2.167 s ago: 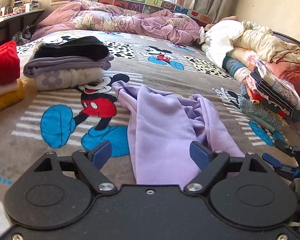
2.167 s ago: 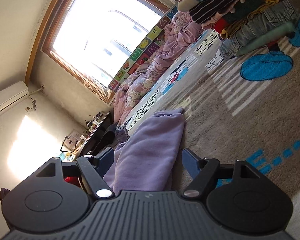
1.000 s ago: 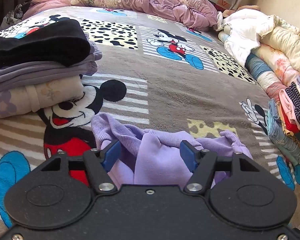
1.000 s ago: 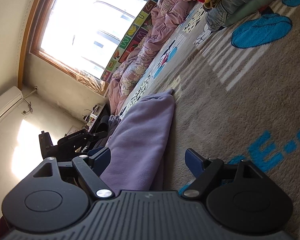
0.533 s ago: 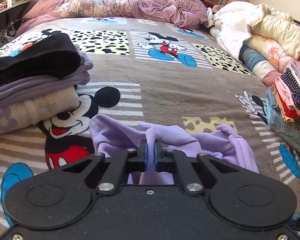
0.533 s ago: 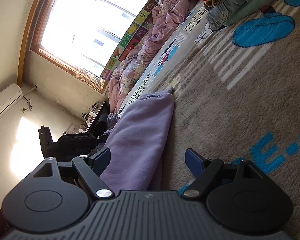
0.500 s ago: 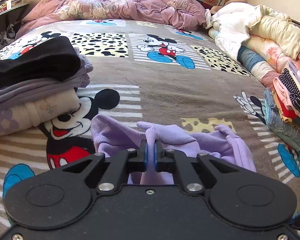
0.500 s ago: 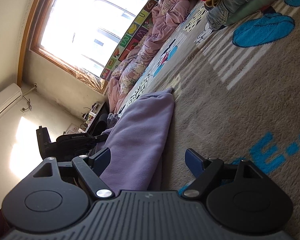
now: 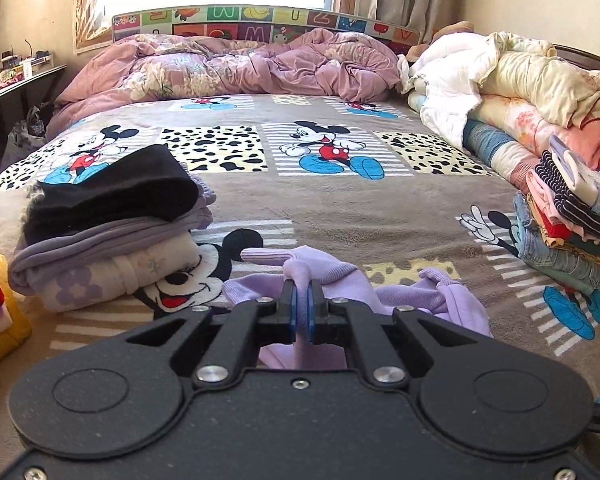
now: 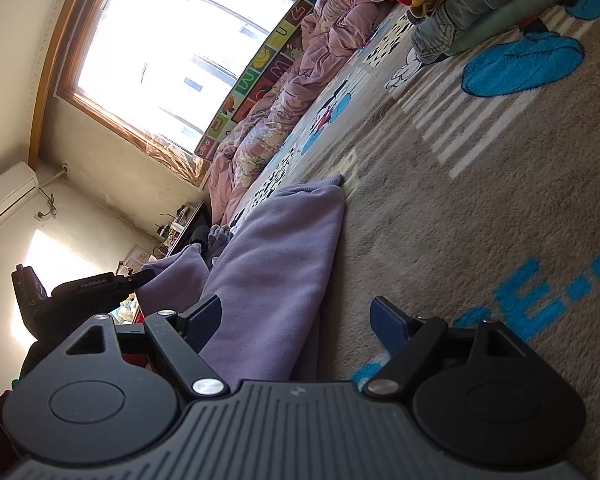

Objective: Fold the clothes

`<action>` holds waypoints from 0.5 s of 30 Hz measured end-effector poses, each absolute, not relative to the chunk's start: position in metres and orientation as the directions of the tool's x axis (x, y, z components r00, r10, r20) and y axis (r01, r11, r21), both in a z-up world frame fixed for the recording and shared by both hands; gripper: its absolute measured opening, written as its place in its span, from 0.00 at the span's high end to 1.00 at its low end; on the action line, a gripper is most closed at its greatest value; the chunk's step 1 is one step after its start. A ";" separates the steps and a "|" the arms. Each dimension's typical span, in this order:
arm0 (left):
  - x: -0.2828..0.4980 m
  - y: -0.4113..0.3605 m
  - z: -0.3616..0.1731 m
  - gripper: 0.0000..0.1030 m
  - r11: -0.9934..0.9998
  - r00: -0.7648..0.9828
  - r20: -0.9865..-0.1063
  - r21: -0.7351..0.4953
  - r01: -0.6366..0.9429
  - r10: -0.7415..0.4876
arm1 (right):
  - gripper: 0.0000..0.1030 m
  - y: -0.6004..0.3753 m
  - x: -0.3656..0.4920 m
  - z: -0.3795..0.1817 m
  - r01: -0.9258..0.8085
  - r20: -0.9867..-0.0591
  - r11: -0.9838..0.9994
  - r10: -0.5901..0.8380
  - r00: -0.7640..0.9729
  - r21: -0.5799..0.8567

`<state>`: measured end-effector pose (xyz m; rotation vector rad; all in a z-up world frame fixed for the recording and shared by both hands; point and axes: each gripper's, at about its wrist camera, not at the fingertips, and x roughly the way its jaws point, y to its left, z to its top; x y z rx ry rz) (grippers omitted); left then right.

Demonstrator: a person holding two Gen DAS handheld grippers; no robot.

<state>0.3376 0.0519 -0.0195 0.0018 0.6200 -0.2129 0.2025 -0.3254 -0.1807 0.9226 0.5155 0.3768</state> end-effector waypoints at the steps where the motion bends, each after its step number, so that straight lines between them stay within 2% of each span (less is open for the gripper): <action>1: 0.336 0.054 -0.018 0.97 0.980 0.797 -0.574 -0.053 0.194 -0.189 | 0.22 -0.325 0.203 -0.181 -0.088 -0.259 0.556 0.516 0.817 0.827; 15: 0.304 0.113 -0.011 0.97 0.995 0.826 -0.555 -0.040 0.090 -0.097 | 0.21 -0.318 0.203 -0.180 -0.089 -0.286 0.603 0.497 0.819 0.793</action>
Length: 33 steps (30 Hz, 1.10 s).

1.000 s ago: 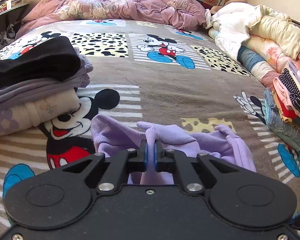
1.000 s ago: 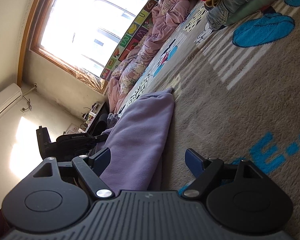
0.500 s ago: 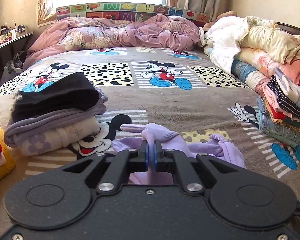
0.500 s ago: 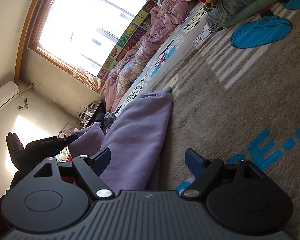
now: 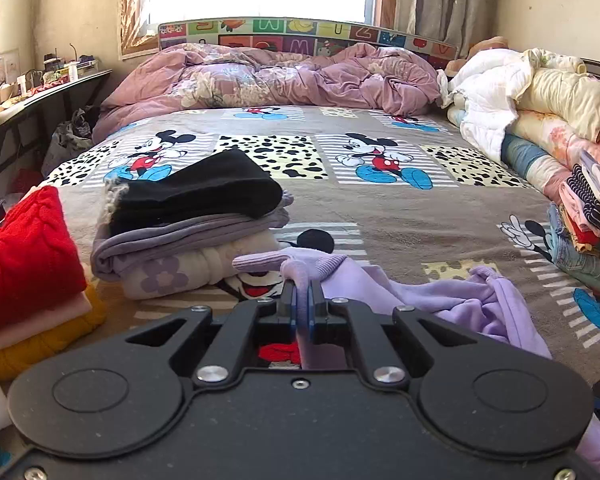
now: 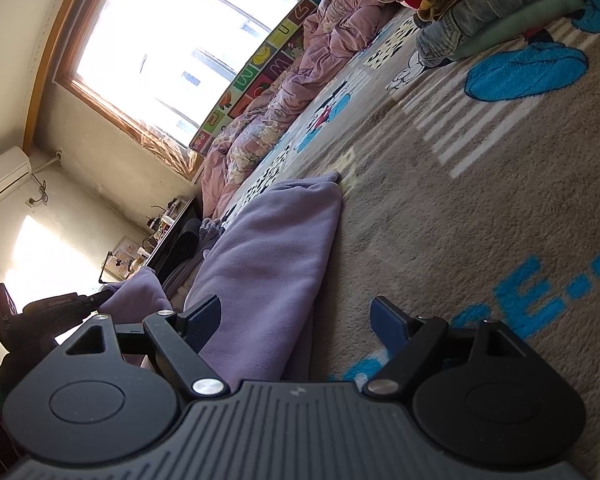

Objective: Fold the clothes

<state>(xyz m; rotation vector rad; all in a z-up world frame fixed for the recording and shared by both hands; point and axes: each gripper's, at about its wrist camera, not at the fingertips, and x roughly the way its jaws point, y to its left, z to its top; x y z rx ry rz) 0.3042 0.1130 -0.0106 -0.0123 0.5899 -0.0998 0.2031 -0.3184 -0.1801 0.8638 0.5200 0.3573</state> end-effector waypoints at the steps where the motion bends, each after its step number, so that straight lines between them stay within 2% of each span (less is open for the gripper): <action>1: 0.302 0.118 -0.011 0.97 0.996 0.828 -0.553 -0.042 0.080 -0.090 | 0.21 -0.318 0.203 -0.180 -0.089 -0.287 0.605 0.496 0.819 0.791; 33: 0.234 0.230 -0.013 0.97 0.989 0.829 -0.548 -0.023 -0.146 0.110 | 0.20 -0.313 0.200 -0.180 -0.093 -0.303 0.639 0.482 0.822 0.764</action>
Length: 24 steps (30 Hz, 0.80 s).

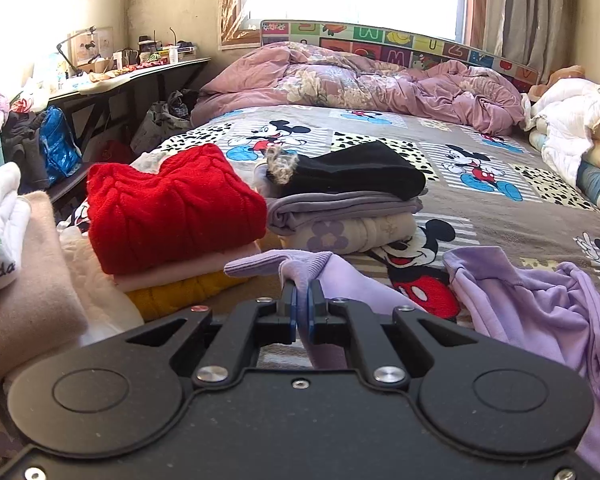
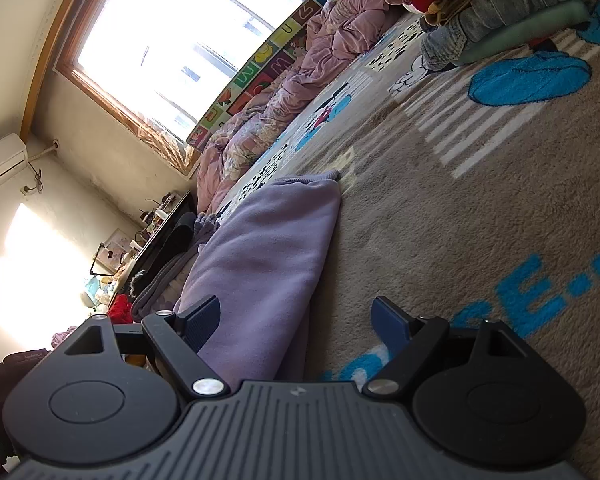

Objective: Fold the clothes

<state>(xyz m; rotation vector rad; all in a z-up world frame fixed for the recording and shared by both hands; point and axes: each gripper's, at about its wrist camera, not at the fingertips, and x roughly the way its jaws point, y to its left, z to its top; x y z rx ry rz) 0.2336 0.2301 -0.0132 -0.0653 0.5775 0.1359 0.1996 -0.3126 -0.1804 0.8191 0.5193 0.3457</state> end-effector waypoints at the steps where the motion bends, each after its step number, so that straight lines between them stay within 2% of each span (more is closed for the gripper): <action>1: 0.231 0.233 -0.014 0.97 0.988 0.828 -0.549 -0.023 -0.152 0.115 | 0.20 -0.313 0.199 -0.180 -0.093 -0.303 0.639 0.482 0.822 0.764; 16: 0.202 0.273 -0.037 0.97 0.975 0.793 -0.580 0.005 -0.223 0.185 | 0.20 -0.311 0.196 -0.180 -0.098 -0.309 0.655 0.476 0.823 0.750; 24: 0.204 0.276 -0.065 0.97 0.966 0.761 -0.597 0.115 -0.232 0.254 | 0.20 -0.309 0.195 -0.179 -0.101 -0.311 0.663 0.474 0.824 0.742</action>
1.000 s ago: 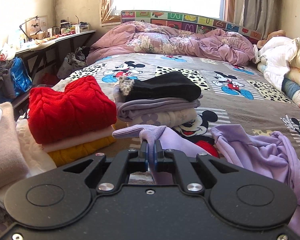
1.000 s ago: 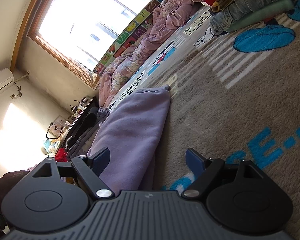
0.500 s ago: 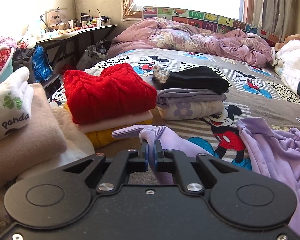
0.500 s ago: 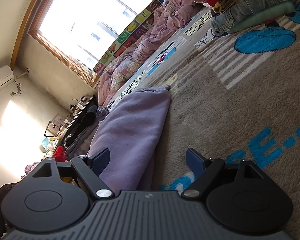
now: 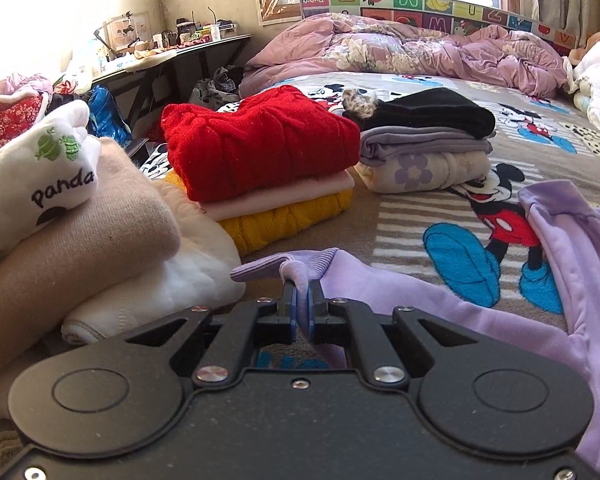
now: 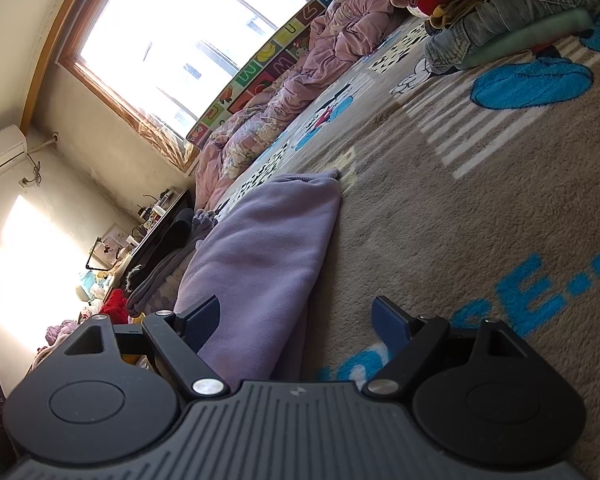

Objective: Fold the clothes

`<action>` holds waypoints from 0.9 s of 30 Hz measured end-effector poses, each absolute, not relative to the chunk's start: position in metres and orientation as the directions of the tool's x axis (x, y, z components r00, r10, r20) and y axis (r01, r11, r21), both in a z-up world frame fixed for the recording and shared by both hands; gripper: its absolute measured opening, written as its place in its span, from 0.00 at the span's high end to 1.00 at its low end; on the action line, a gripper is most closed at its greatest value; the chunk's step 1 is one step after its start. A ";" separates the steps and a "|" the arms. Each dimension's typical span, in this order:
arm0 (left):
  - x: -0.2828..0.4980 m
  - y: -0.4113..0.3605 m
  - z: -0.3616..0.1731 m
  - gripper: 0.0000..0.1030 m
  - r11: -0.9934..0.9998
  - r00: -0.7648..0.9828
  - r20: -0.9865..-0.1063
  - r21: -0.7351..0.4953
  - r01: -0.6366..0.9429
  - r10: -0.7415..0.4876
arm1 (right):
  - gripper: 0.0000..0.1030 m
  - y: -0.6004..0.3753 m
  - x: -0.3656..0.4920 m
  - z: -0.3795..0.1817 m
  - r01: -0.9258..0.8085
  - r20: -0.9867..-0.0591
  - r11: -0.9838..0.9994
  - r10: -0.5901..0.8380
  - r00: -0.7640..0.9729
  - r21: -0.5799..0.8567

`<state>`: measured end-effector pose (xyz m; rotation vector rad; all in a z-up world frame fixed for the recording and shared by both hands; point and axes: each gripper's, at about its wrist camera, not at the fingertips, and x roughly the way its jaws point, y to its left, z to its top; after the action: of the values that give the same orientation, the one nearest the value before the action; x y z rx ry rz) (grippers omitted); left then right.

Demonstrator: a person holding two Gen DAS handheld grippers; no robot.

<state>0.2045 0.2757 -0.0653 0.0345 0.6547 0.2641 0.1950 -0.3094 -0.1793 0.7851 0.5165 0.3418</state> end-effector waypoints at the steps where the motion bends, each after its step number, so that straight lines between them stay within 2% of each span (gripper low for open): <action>1: 0.205 0.276 -0.069 0.97 0.964 0.757 -0.598 0.130 -0.231 0.263 | 0.20 -0.309 0.195 -0.179 -0.102 -0.311 0.663 0.474 0.824 0.741; 12: 0.203 0.283 -0.110 0.96 0.951 0.727 -0.613 0.206 -0.232 0.311 | 0.18 -0.306 0.194 -0.179 -0.110 -0.314 0.676 0.473 0.823 0.729; 19: 0.197 0.299 -0.130 0.90 0.954 0.706 -0.645 0.135 -0.269 0.290 | 0.16 -0.303 0.194 -0.179 -0.117 -0.316 0.684 0.473 0.822 0.720; 22: 0.193 0.311 -0.131 0.79 0.950 0.707 -0.653 0.069 -0.303 0.273 | 0.16 -0.302 0.194 -0.179 -0.120 -0.317 0.688 0.473 0.822 0.716; 24: 0.190 0.321 -0.131 0.65 0.943 0.705 -0.658 0.027 -0.330 0.265 | 0.16 -0.302 0.194 -0.179 -0.121 -0.318 0.690 0.473 0.822 0.713; 27: 0.182 0.339 -0.130 0.62 0.925 0.720 -0.662 -0.102 -0.365 0.211 | 0.15 -0.302 0.193 -0.178 -0.123 -0.318 0.693 0.472 0.822 0.710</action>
<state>0.1821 0.3389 -0.1296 -0.2329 0.6990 0.3217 0.1933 -0.3016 -0.1783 0.7361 0.5125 0.3486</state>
